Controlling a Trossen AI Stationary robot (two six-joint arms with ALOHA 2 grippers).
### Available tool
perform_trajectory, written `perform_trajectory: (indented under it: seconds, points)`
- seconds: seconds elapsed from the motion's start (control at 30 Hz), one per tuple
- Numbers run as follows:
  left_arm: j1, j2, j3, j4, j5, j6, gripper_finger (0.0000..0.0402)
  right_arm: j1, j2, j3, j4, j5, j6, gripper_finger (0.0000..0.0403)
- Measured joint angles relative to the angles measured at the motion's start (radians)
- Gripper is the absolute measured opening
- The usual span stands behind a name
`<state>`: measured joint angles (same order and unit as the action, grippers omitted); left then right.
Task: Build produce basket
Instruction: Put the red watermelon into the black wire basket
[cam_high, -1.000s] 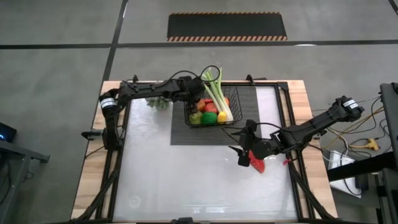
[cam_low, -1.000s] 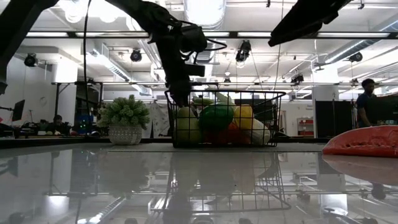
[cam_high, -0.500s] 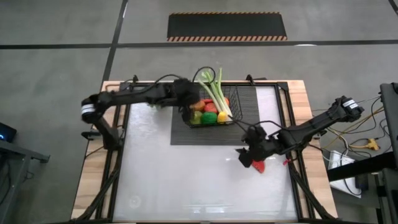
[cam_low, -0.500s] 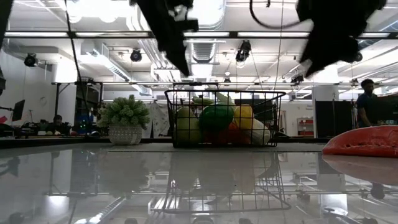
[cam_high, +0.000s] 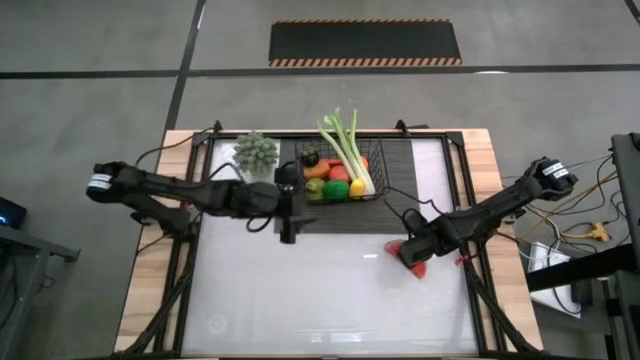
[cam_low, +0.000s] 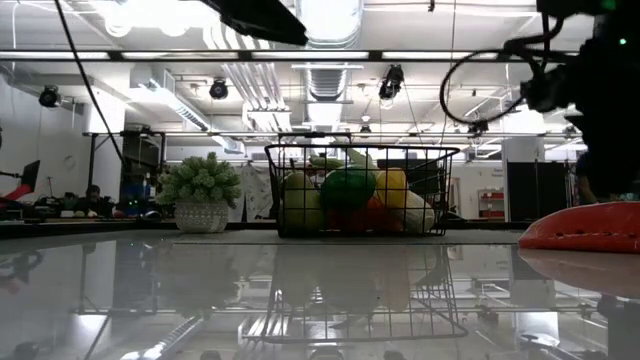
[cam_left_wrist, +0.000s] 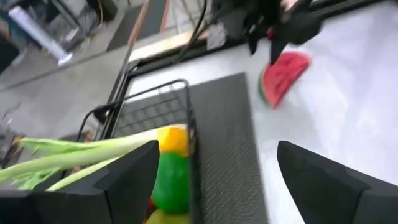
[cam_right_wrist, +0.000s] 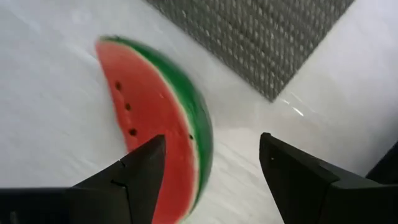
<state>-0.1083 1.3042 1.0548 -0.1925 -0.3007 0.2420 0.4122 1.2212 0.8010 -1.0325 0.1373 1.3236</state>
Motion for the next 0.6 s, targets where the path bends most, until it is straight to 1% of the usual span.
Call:
perform_trajectory:
  seconds: [0.1,0.3,0.47,0.6]
  points:
    - [-0.035,-0.043,-0.059,0.067,0.0,0.0,0.0306,0.0,0.026,-0.012,0.006,-0.036,-0.008,0.0242]
    - [-0.061,-0.092,-0.126,0.136,-0.004,-0.002,0.0306,0.0,0.057,-0.012,0.076,-0.041,-0.066,0.0242]
    - [-0.066,-0.102,-0.13,0.132,-0.008,-0.019,0.0306,0.001,0.068,-0.022,0.154,-0.034,-0.084,0.0237]
    - [-0.067,-0.103,-0.13,0.132,-0.009,-0.024,0.0306,0.001,0.103,-0.027,0.155,-0.033,-0.086,0.0214]
